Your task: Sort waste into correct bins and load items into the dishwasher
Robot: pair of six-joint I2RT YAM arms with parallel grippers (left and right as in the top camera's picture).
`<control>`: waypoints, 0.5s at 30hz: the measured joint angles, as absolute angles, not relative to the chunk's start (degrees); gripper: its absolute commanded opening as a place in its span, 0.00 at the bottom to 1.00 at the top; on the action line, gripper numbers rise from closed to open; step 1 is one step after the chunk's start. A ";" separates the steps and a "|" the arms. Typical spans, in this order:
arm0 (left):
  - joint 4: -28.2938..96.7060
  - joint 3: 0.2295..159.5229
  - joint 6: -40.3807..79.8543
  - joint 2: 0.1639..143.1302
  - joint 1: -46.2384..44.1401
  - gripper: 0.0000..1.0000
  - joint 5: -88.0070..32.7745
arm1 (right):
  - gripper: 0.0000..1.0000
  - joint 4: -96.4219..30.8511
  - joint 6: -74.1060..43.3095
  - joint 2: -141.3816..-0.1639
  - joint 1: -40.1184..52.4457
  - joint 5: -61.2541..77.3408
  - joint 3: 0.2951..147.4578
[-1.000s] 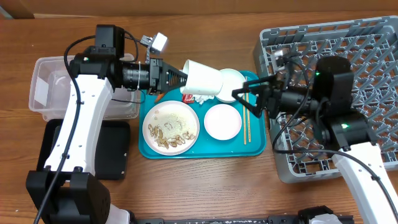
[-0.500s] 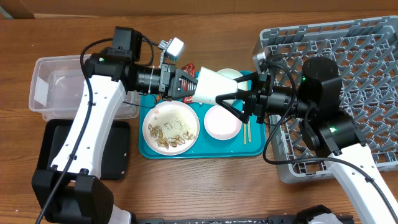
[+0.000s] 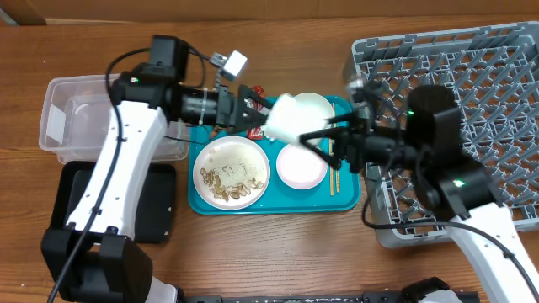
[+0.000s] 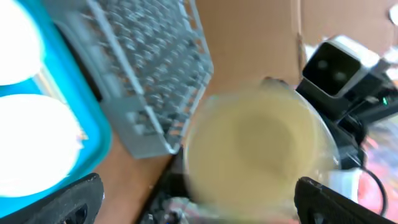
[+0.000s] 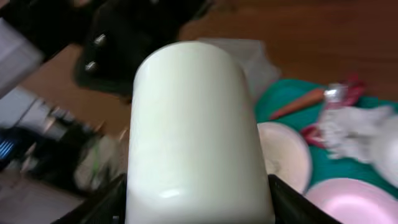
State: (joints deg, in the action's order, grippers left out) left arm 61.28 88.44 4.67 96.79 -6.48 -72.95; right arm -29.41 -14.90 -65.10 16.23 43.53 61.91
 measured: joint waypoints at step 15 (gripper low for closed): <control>64.84 88.47 4.71 96.79 -1.13 0.99 -62.57 | 0.48 -51.83 -21.41 -59.94 4.36 3.44 61.91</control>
State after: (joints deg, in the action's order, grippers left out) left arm 64.84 88.47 4.71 96.79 -1.13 -62.57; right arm -51.83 -21.41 -59.94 4.36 3.44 61.91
